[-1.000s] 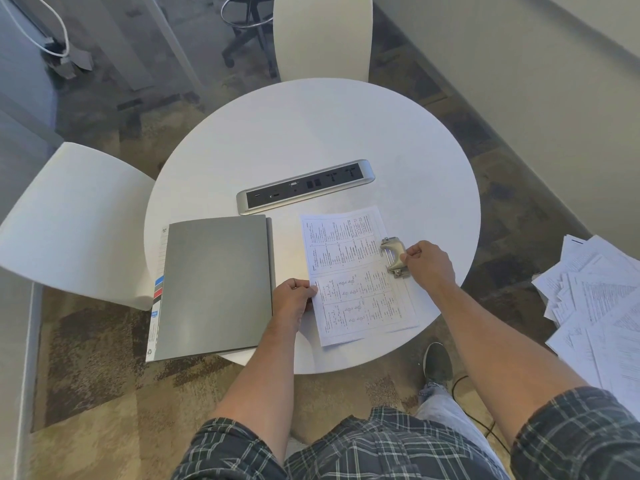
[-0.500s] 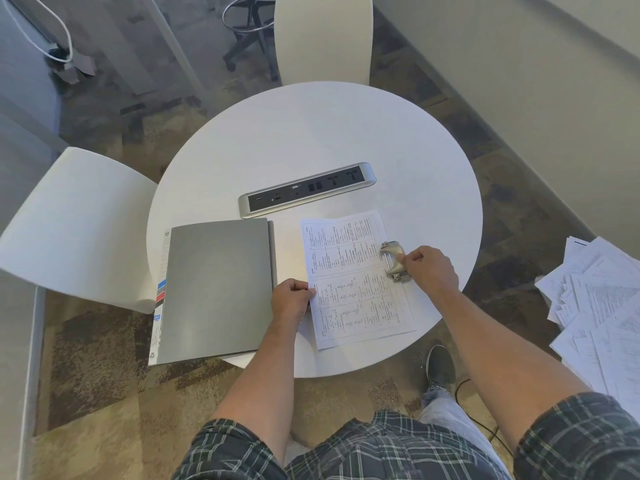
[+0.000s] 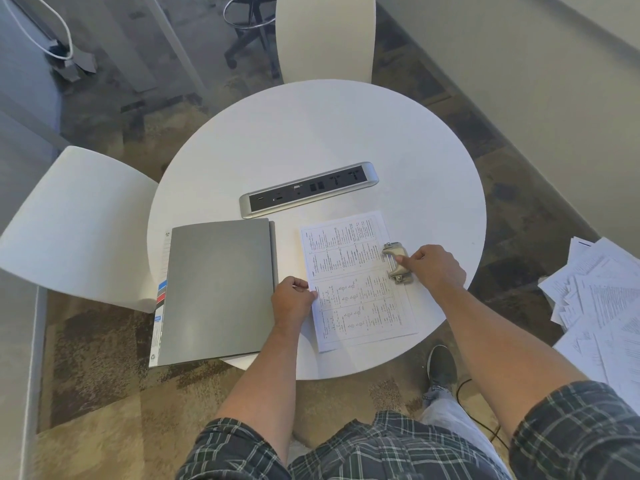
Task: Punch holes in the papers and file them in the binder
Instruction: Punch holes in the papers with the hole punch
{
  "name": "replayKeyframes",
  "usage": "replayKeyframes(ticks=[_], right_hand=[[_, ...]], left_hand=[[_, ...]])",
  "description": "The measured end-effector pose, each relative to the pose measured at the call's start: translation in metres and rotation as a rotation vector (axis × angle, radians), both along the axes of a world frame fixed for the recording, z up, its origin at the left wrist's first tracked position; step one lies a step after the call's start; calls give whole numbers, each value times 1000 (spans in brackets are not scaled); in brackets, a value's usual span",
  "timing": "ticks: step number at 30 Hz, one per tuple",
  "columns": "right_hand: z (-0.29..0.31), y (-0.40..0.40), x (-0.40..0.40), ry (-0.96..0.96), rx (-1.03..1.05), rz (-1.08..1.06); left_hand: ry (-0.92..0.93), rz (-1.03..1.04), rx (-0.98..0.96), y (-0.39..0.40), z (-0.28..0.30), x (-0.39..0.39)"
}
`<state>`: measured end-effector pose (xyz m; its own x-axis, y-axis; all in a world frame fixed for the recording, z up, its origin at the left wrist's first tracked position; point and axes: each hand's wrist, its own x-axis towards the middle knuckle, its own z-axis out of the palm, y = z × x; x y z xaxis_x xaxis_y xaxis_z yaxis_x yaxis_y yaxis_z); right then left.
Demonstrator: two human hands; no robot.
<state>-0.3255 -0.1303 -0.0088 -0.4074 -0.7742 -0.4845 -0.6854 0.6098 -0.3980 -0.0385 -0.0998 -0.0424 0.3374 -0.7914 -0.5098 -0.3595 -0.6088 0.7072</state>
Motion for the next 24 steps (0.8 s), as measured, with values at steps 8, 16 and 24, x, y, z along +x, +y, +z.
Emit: replayKeyframes(ticks=[8,16,24], right_hand=[[-3,-8,-4,68,97,55],[-7,-12,-9,61,133,65],[1,-32,-16,85,253,149]], left_hand=[[8,0,56,-4,-3,6],[1,-8,92,-7,0,5],[-15,-38,100,-8,-1,7]])
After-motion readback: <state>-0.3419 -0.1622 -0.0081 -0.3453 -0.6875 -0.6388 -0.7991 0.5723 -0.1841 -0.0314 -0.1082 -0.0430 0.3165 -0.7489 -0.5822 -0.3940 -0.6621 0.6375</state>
